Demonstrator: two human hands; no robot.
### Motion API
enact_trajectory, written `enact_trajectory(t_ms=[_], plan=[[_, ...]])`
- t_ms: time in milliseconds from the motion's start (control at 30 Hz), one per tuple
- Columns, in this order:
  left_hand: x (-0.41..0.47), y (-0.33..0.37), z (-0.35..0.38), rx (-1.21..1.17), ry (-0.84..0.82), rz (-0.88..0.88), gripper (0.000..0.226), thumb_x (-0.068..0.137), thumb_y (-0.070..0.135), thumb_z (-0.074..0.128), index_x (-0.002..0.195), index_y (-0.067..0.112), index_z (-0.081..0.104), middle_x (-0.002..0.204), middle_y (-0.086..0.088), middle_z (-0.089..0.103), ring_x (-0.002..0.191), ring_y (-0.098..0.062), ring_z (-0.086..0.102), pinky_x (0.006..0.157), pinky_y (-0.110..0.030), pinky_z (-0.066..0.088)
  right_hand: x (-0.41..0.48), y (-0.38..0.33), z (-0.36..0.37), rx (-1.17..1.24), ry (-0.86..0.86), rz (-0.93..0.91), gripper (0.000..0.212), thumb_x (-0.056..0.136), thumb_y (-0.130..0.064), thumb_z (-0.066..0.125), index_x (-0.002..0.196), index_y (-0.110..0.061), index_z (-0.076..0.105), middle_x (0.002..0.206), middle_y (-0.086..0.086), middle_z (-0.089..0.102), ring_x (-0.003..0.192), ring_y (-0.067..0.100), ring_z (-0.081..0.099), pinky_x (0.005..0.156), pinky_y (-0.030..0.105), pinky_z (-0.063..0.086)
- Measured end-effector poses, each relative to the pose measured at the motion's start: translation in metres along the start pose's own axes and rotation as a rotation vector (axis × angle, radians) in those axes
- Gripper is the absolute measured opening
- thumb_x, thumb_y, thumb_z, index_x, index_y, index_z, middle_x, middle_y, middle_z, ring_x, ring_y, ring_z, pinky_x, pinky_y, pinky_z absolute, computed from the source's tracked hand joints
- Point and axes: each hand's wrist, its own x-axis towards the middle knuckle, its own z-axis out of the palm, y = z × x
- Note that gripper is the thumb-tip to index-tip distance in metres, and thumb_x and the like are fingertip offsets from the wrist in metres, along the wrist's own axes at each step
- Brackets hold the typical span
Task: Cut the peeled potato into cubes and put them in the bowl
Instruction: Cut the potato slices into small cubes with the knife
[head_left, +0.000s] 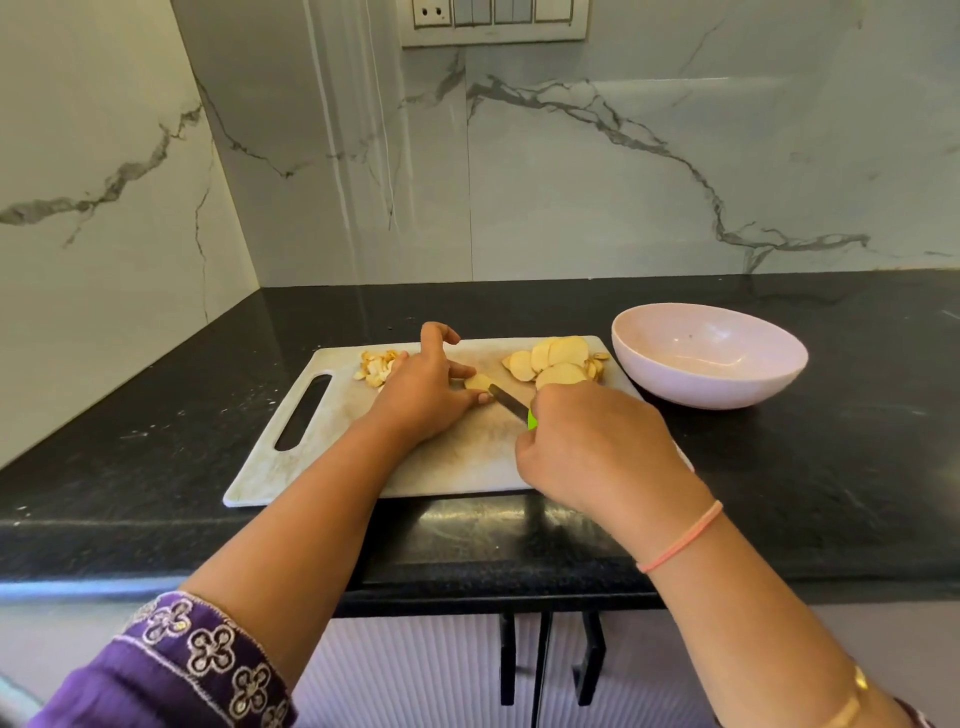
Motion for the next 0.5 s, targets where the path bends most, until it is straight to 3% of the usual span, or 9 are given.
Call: enact_trajectory(t_ms=[233, 367, 500], plan=[[-0.004, -0.005, 0.000, -0.012, -0.012, 0.020, 0.056, 0.081, 0.033, 0.072, 0.110, 0.032, 0.024, 0.119, 0.004, 0.065, 0.121, -0.023, 0.051, 0.109, -0.047, 0.033, -0.016, 0.003, -0.008, 0.082, 0.060, 0.049, 0.032, 0.093, -0.031, 0.041, 0.063, -0.023, 0.032, 0.064, -0.004, 0.041, 0.054, 0.009, 0.035, 0.046, 0.025, 0.023], [-0.005, -0.004, -0.001, -0.091, -0.016, -0.003, 0.064, 0.079, 0.026, 0.071, 0.117, 0.037, 0.021, 0.127, 0.005, 0.058, 0.120, -0.022, 0.048, 0.104, -0.043, 0.041, -0.003, 0.005, -0.003, 0.114, 0.146, 0.084, 0.029, 0.093, -0.027, 0.041, 0.065, -0.019, 0.039, 0.064, -0.003, 0.041, 0.060, 0.018, 0.042, 0.046, 0.025, 0.023], [-0.008, -0.003, 0.002, -0.087, 0.021, -0.012, 0.070, 0.074, 0.030, 0.073, 0.119, 0.038, 0.021, 0.111, 0.010, 0.056, 0.119, -0.023, 0.047, 0.100, -0.043, 0.043, 0.017, -0.001, 0.013, 0.117, 0.100, 0.084, 0.022, 0.095, -0.028, 0.041, 0.093, -0.015, 0.059, 0.077, 0.001, 0.047, 0.074, 0.023, 0.043, 0.056, 0.027, 0.028]])
